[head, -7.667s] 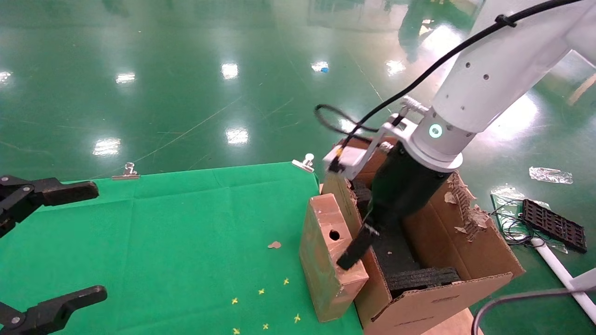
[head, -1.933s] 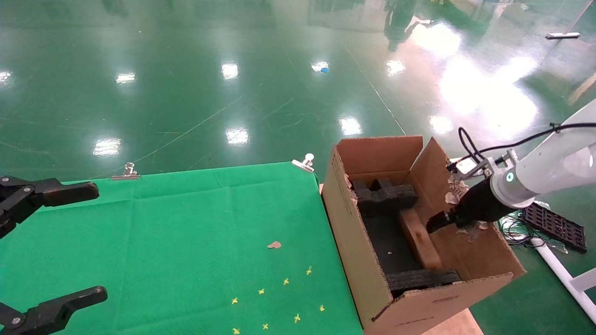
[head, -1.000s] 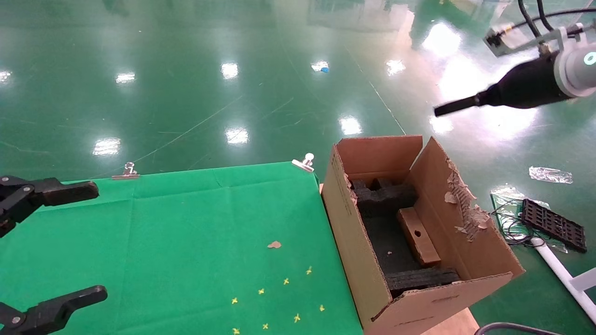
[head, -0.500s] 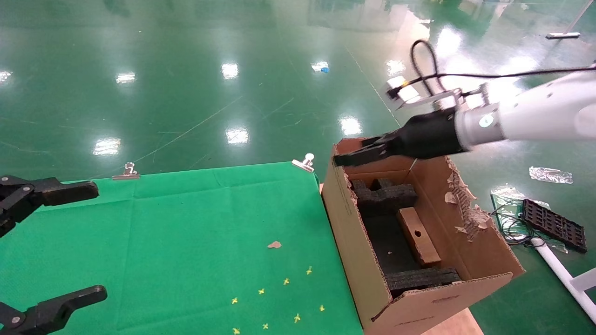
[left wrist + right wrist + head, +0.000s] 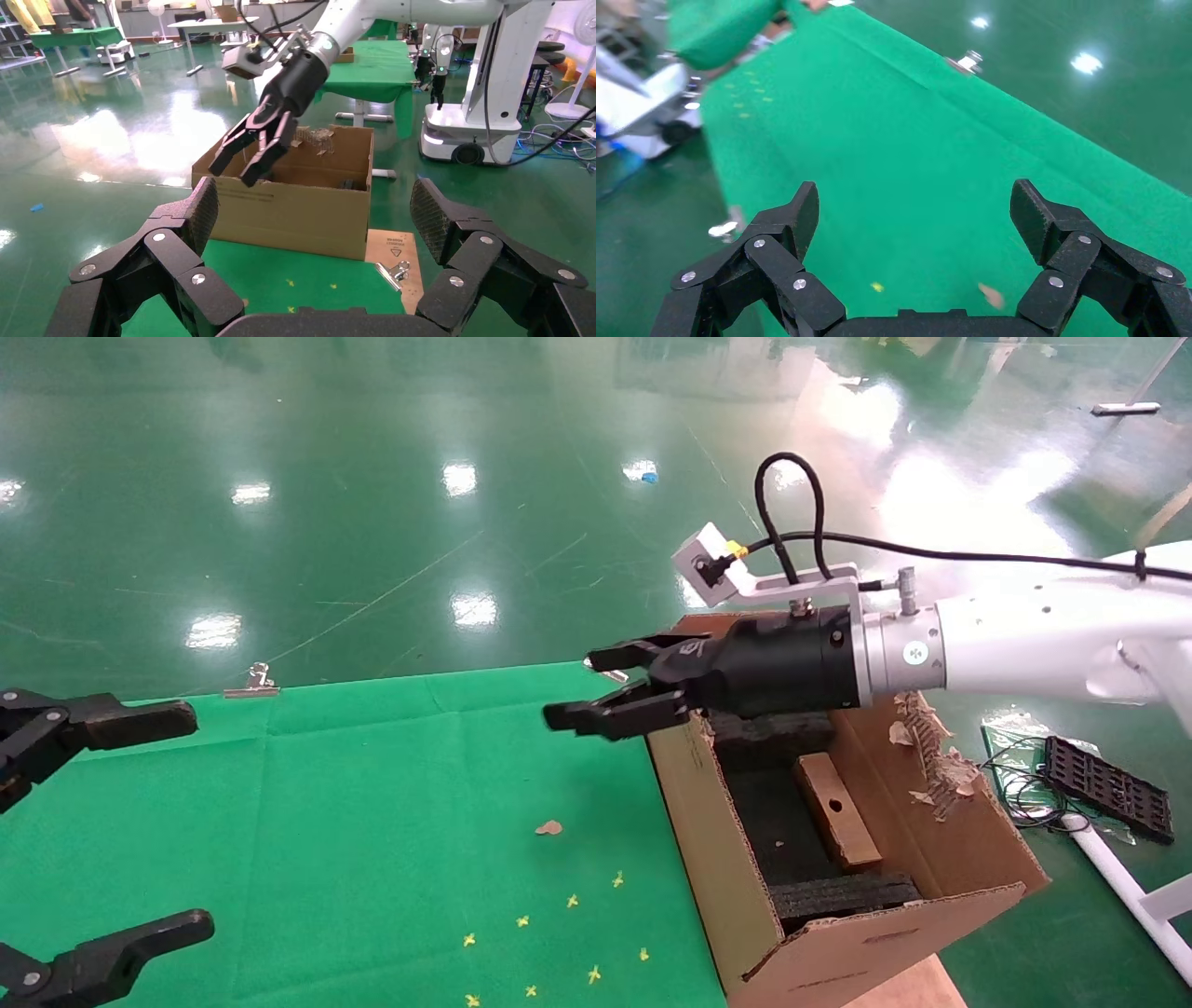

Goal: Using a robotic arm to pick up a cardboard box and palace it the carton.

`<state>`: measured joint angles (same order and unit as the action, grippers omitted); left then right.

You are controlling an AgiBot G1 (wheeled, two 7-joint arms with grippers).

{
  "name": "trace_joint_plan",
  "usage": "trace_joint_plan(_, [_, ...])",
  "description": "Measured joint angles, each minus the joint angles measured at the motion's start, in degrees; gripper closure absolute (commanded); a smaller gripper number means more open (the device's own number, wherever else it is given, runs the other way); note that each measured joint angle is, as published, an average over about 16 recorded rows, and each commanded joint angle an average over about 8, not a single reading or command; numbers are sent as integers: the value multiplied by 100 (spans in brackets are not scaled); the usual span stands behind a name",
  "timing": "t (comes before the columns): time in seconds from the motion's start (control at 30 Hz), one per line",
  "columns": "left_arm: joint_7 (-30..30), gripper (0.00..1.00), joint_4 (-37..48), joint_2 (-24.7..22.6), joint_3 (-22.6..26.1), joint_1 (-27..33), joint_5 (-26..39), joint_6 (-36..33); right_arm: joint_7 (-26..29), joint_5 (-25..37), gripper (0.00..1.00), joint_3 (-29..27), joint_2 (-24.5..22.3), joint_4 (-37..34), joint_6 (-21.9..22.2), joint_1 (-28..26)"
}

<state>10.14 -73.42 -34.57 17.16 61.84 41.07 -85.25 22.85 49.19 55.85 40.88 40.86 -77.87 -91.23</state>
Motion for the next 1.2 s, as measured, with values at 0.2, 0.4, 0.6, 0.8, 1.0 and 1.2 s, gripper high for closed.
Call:
trace_joint_plan(0.2, [-1,0,0,1,2,0,-1,1,-267,-162,0,-880,-129,723,-173,655])
trace_joint_plan(0.4, [-2,0,0,1,4,1,-2,1,-535,-324,0,-1763,-259,1448,-346,1313])
trace_joint_plan(0.6, [-3,0,0,2,5,1,-4,2,-804,-487,0,-2649,-390,2176,-520,1973])
trace_joint_plan(0.8, [-4,0,0,3,7,1,-4,3,-1052,-639,0,-3474,-510,2852,-682,2588])
trace_joint_plan(1.0, [-4,0,1,3,8,1,-5,4,-1211,-749,0,-4037,-592,3311,-795,3010])
trace_joint_plan(1.2, [-5,0,2,4,9,0,-6,5,-1262,-790,0,-4231,-621,3468,-834,3156])
